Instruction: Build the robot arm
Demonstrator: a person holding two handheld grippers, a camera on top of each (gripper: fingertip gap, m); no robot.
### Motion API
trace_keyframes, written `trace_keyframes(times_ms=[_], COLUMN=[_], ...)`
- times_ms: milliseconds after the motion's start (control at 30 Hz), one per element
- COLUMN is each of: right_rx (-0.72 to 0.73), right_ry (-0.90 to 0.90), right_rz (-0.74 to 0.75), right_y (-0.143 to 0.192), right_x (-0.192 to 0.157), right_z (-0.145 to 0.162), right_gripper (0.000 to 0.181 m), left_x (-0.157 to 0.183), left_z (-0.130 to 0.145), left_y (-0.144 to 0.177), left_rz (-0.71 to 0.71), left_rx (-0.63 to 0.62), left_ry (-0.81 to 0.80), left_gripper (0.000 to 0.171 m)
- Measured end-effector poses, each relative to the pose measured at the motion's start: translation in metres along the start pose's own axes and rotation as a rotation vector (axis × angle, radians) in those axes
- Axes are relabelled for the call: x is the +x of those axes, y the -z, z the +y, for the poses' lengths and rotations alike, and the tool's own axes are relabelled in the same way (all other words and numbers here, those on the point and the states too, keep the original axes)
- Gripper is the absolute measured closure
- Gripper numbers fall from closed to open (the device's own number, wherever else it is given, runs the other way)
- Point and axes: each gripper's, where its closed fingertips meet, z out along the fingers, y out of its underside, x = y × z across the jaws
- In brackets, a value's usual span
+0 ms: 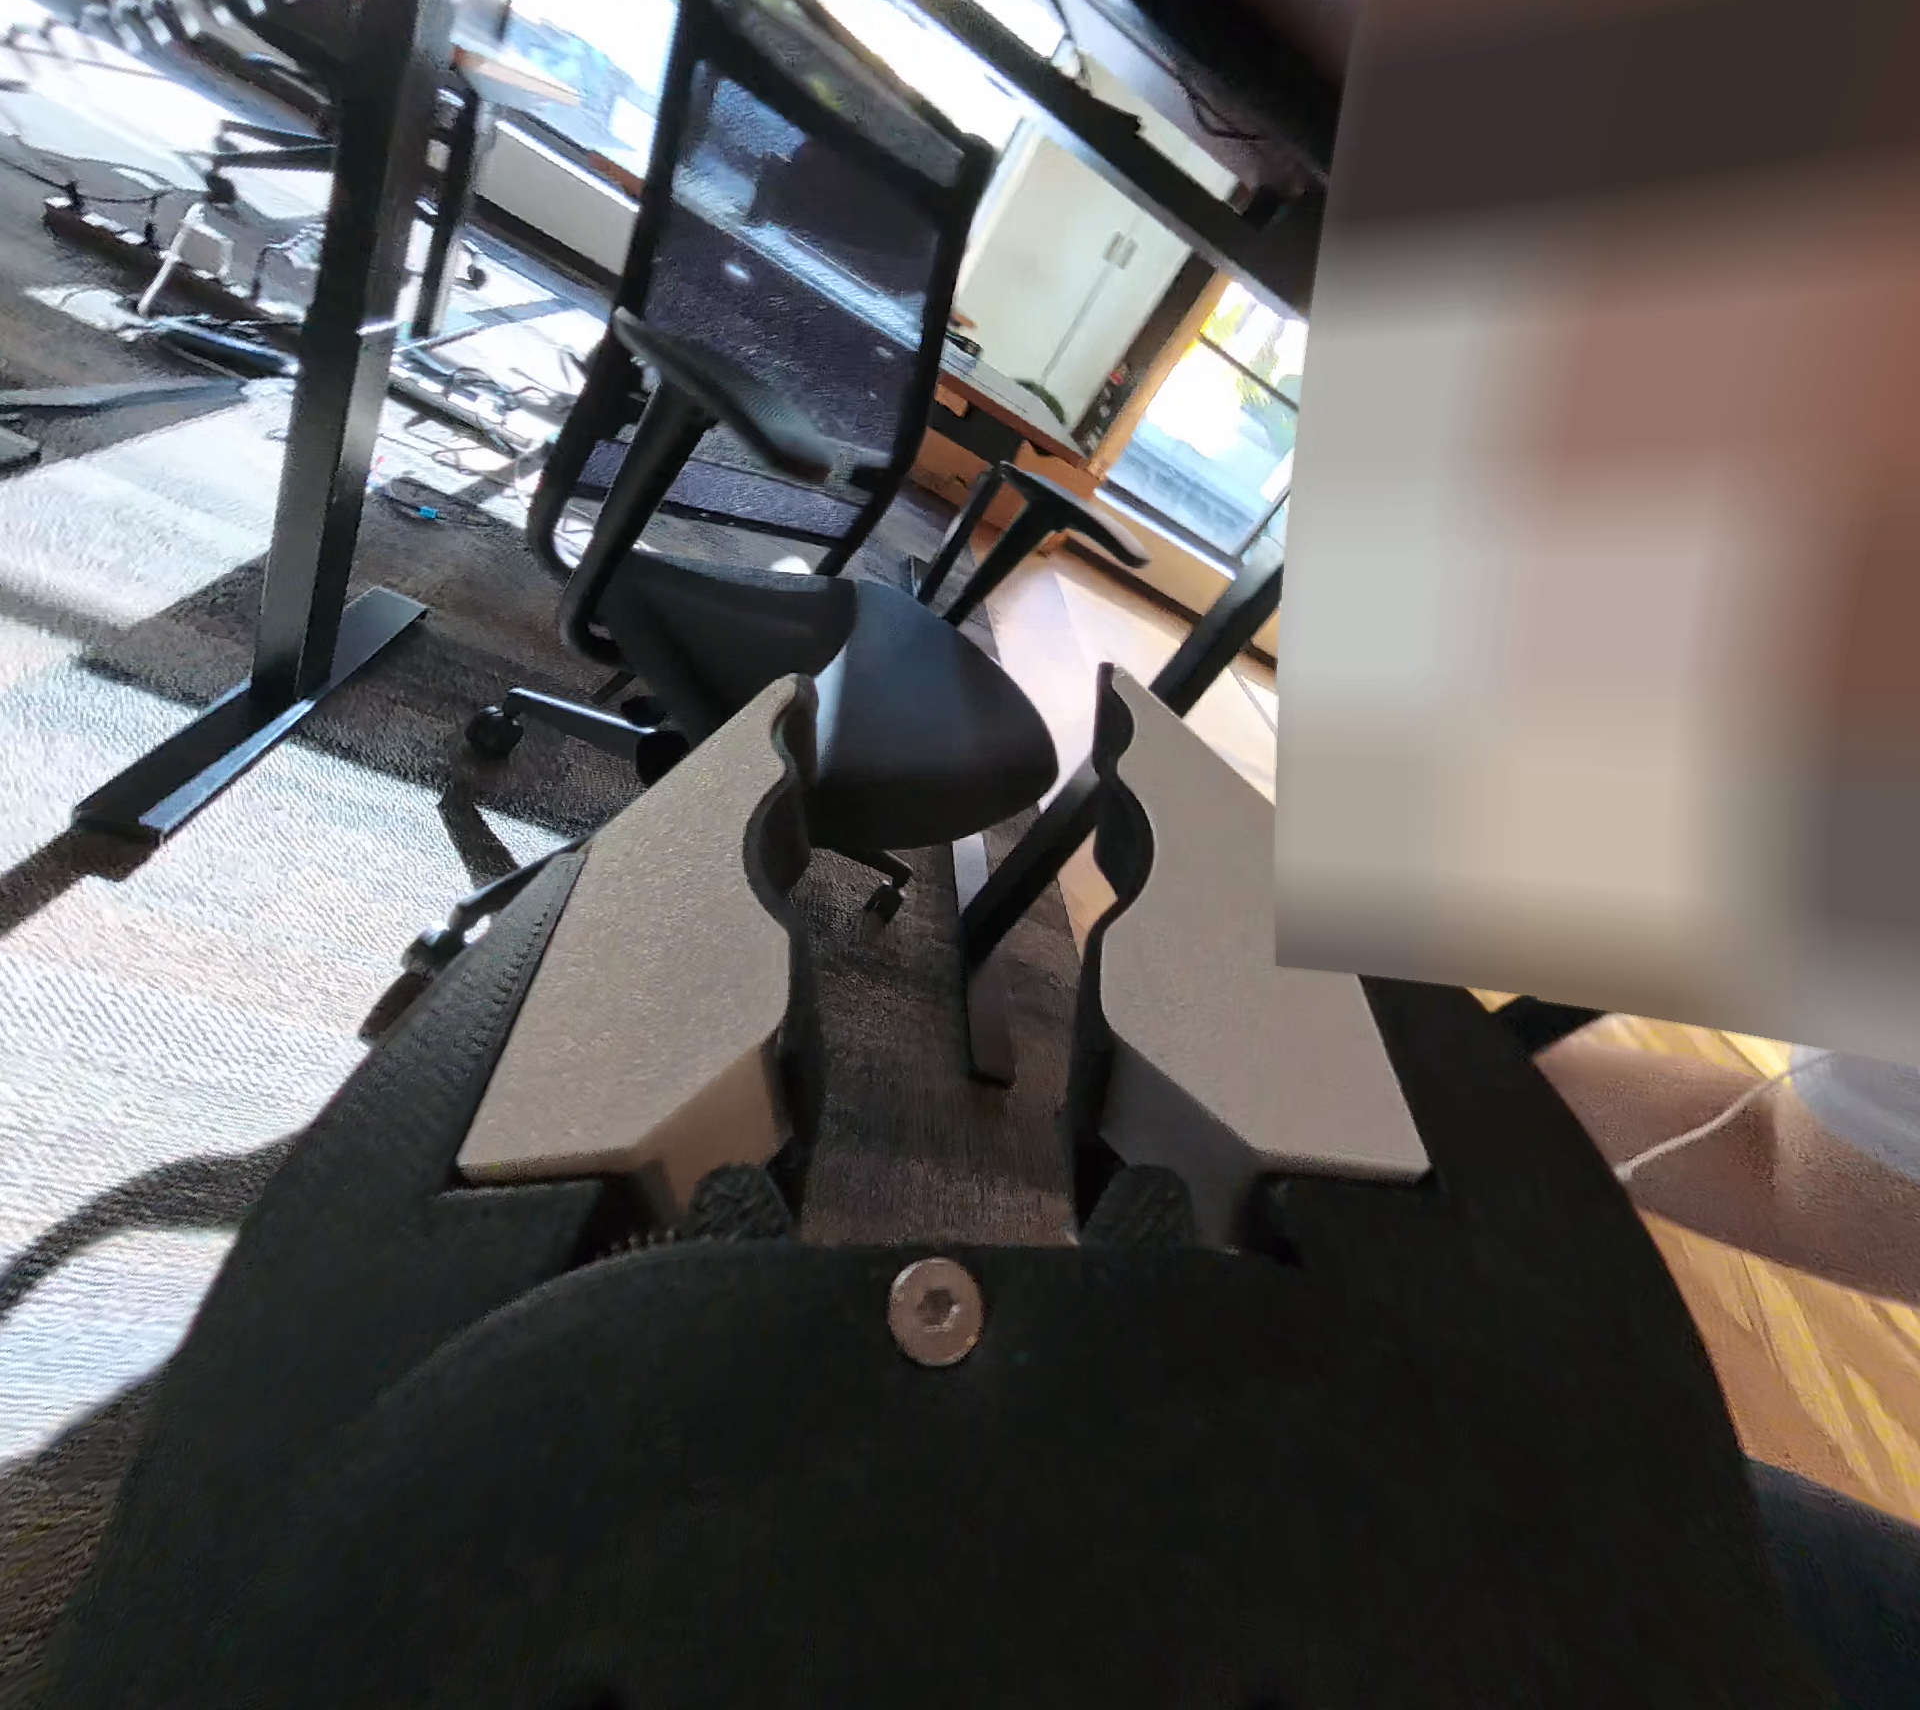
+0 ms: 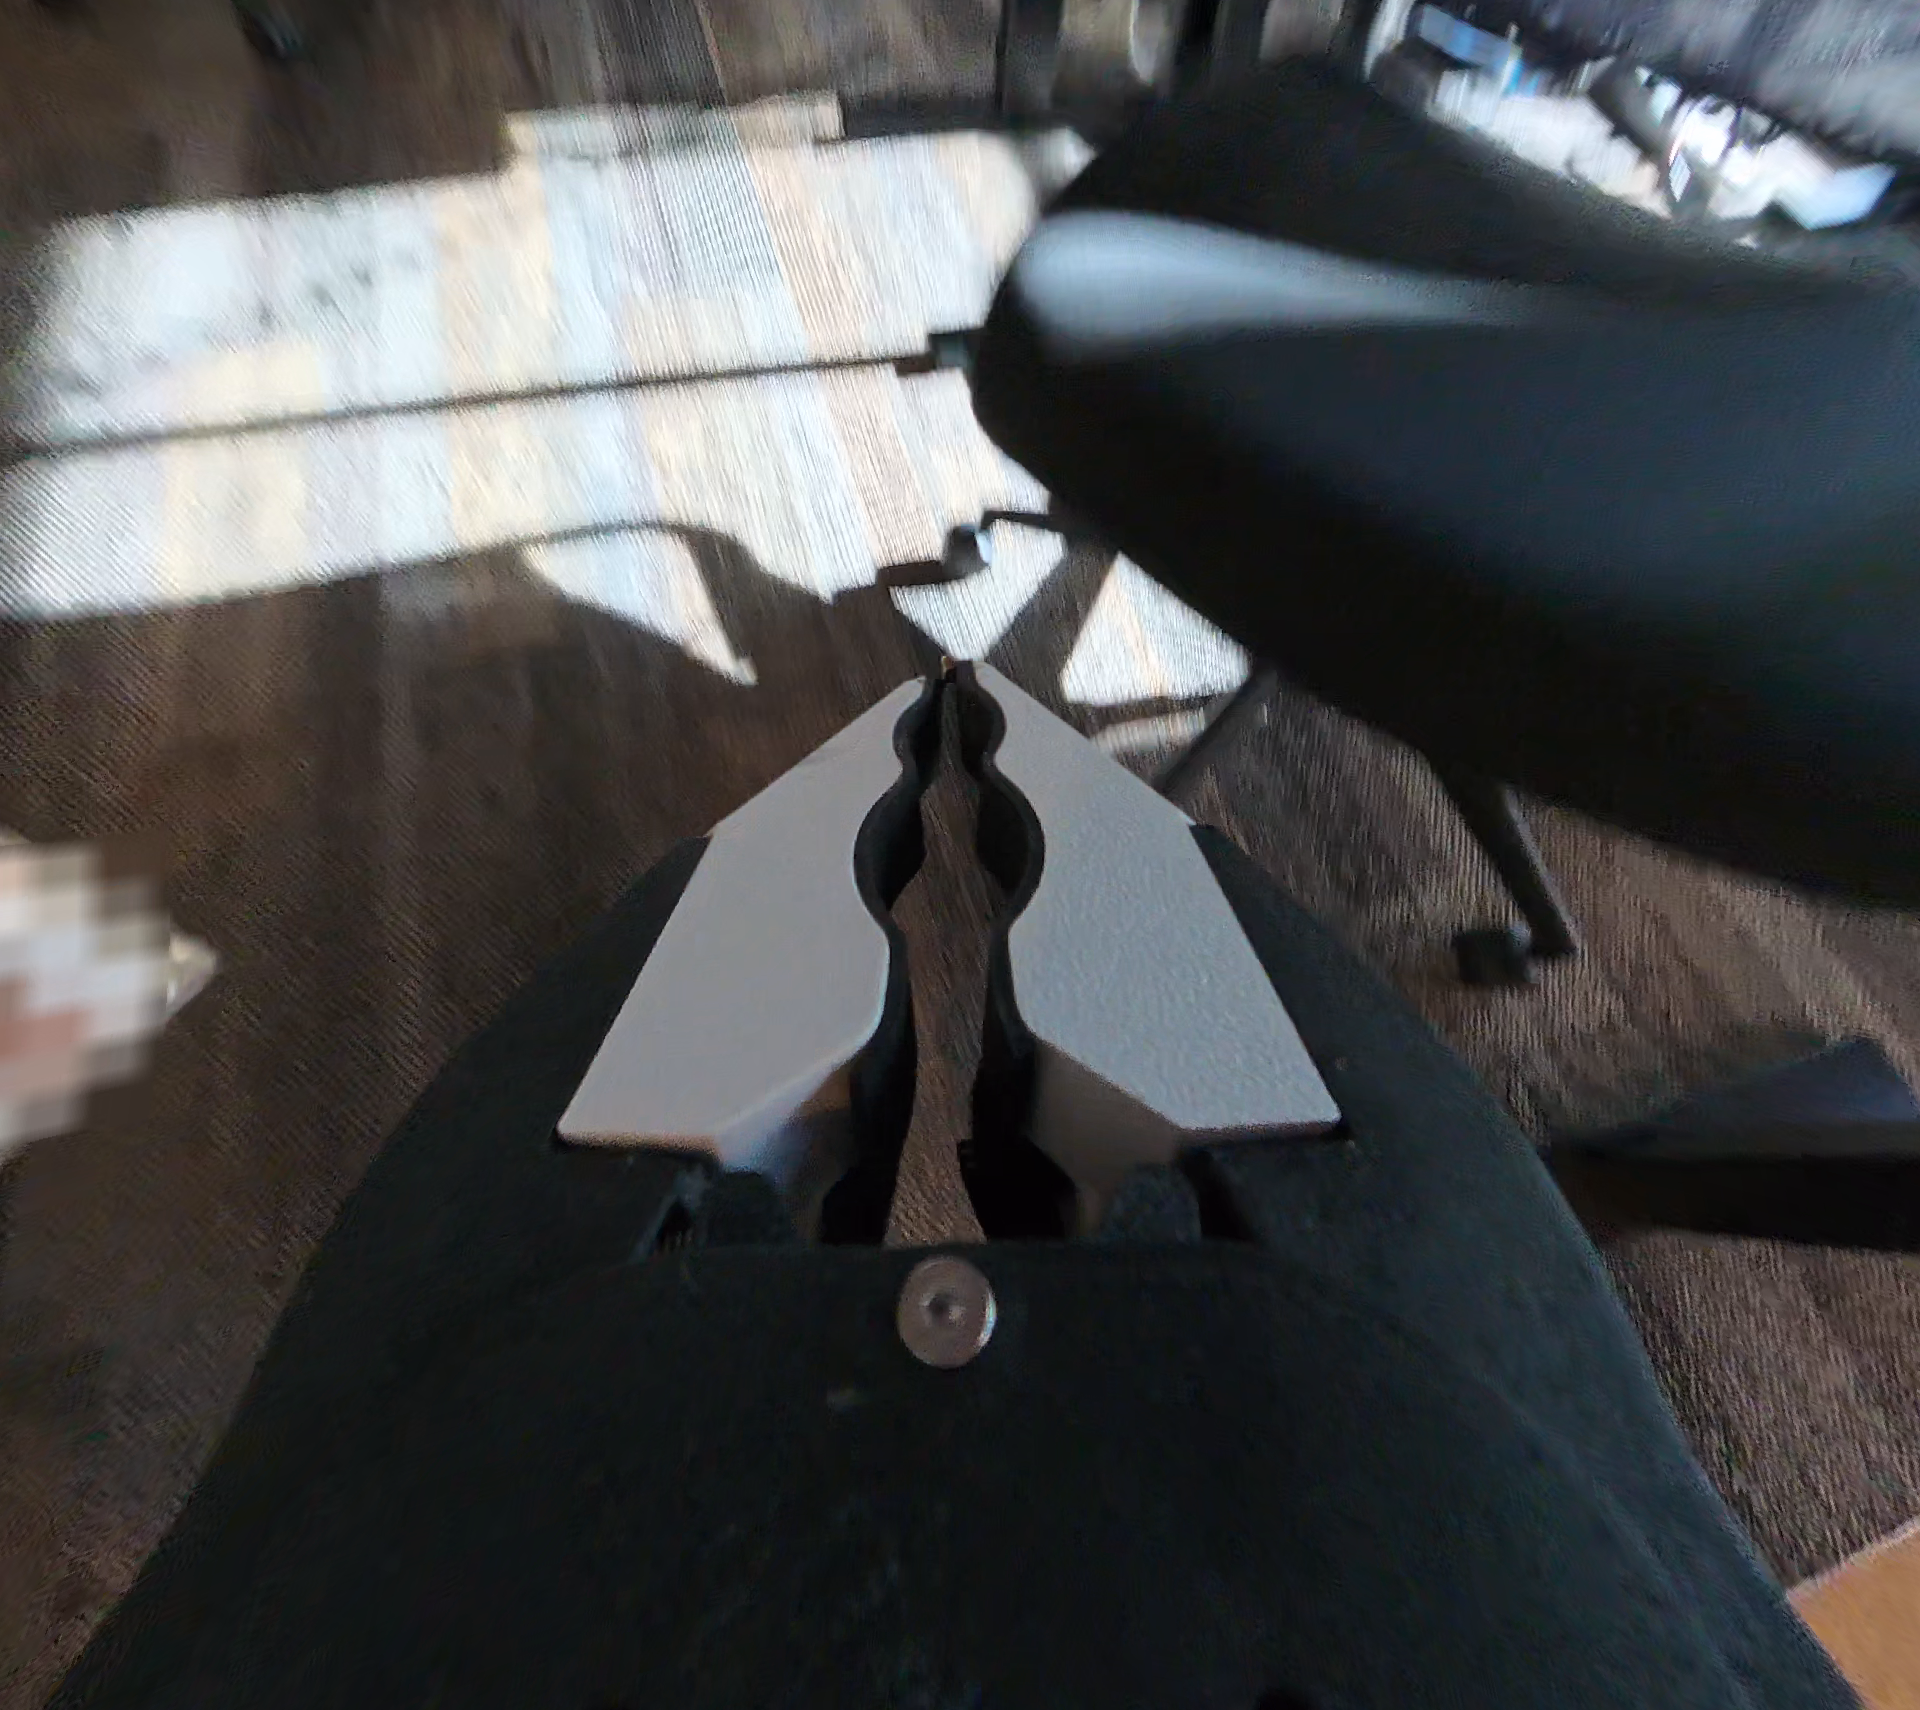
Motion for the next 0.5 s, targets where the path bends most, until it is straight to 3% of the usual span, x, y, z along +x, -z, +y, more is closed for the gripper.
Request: trace_keyframes(times_ms=[167, 300, 400, 500], right_rx=[0.235, 0.465, 0.542, 0.534], right_ry=[-0.035, -0.035, 0.008, 0.025], right_rz=[0.062, 0.071, 0.089, 0.076], right_y=[0.110, 0.198, 0.252, 0.290], right_x=[-0.097, -0.141, -0.135, -0.099], right_z=[-0.228, -0.381, -0.460, -0.509], right_gripper=[0.179, 0.179, 0.179, 0.179], left_x=[0.065, 0.114, 0.141, 0.167], left_z=[-0.134, -0.223, -0.277, -0.312], left_y=[0.053, 0.075, 0.056, 0.004], left_rz=[0.102, 0.189, 0.212, 0.227], left_rx=[-0.146, -0.267, -0.300, -0.283], left_ry=[-0.095, -0.206, -0.306, -0.346], left_gripper=[0.118, 0.119, 0.118, 0.117])
